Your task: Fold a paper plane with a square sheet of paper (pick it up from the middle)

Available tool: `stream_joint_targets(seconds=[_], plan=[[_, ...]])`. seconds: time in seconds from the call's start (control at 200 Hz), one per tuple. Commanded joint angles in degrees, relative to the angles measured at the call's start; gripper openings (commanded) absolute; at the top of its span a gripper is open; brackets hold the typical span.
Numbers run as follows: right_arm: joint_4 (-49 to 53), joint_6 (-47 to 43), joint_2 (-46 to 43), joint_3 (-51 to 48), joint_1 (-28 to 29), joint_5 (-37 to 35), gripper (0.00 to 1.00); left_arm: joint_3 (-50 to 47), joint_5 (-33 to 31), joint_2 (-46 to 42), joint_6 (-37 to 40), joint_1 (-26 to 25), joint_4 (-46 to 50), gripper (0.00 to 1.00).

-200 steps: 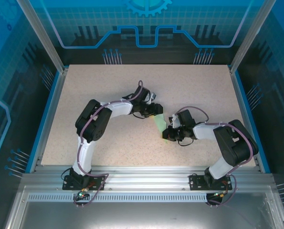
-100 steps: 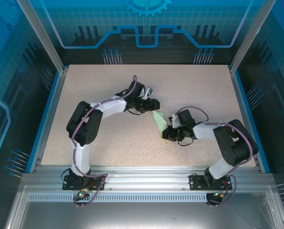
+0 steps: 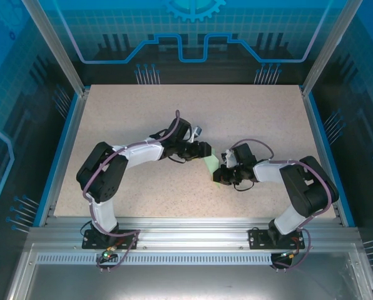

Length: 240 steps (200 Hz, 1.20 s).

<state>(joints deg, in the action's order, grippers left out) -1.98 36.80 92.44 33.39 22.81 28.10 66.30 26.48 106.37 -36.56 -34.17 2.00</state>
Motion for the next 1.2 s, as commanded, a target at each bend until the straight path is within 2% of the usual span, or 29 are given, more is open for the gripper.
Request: stream_joint_targets(seconds=[0.0,0.33,1.195], plan=[[7.9,-1.6,3.7,-2.4,-0.6,-5.9,0.08,0.0,-0.6,0.0,-1.1,-1.4,-2.0,0.61],[7.9,-1.6,3.5,-2.5,-0.6,-5.9,0.08,-0.3,-1.1,1.8,-2.5,-3.6,-2.9,0.60],[5.7,-0.5,2.6,-4.2,-0.7,-6.1,0.08,0.0,-0.9,5.1,-4.7,-3.5,-5.8,0.59]])
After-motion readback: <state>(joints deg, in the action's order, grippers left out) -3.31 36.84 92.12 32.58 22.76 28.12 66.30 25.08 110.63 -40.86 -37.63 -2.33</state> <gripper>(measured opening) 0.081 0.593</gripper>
